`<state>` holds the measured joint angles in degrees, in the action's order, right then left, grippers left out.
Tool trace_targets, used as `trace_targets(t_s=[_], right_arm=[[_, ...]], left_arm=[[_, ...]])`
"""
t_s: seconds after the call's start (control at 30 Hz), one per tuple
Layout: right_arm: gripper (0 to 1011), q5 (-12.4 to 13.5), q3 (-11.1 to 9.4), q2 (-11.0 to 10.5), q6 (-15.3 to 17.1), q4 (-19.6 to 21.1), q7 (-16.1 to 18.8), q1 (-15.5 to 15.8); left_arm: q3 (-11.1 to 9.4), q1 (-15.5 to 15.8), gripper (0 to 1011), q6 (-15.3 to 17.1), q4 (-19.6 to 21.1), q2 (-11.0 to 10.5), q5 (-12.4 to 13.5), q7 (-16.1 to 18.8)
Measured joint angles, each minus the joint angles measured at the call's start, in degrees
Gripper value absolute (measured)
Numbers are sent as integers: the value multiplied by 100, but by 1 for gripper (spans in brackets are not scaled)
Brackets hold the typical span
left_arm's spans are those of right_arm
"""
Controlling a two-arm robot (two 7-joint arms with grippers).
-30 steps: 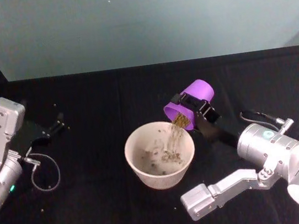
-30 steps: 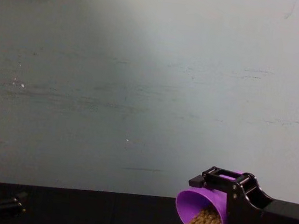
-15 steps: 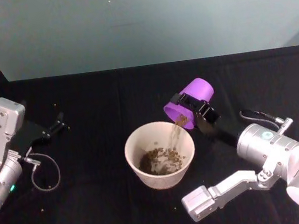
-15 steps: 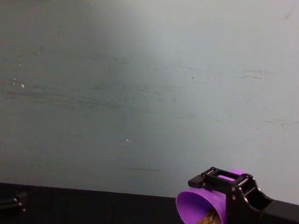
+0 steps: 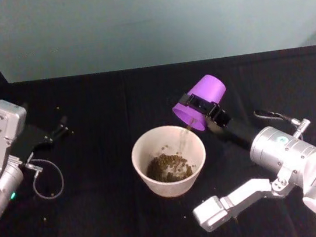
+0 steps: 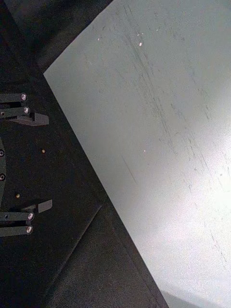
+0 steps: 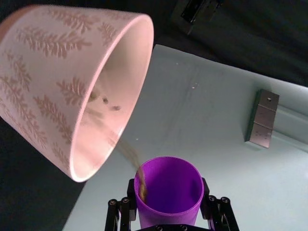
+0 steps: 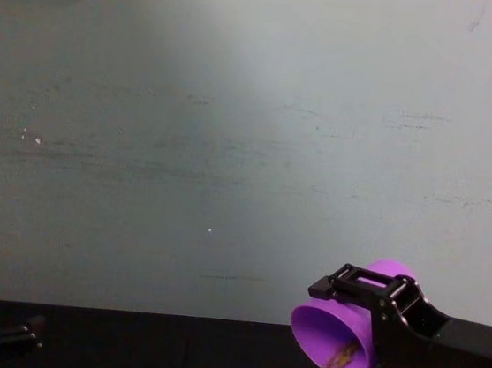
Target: Pick up the cup and pour the mung beans from the cup into the bowl.
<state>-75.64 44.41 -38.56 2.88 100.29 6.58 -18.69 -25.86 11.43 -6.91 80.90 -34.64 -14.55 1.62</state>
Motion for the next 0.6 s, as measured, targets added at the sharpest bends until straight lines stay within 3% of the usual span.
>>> trace_targets(t_s=[0.6], right_arm=[[735,-584,225,-121,154,-65,-203,-109]], left_arm=[[0,0,1000,0,0,0,1,0]])
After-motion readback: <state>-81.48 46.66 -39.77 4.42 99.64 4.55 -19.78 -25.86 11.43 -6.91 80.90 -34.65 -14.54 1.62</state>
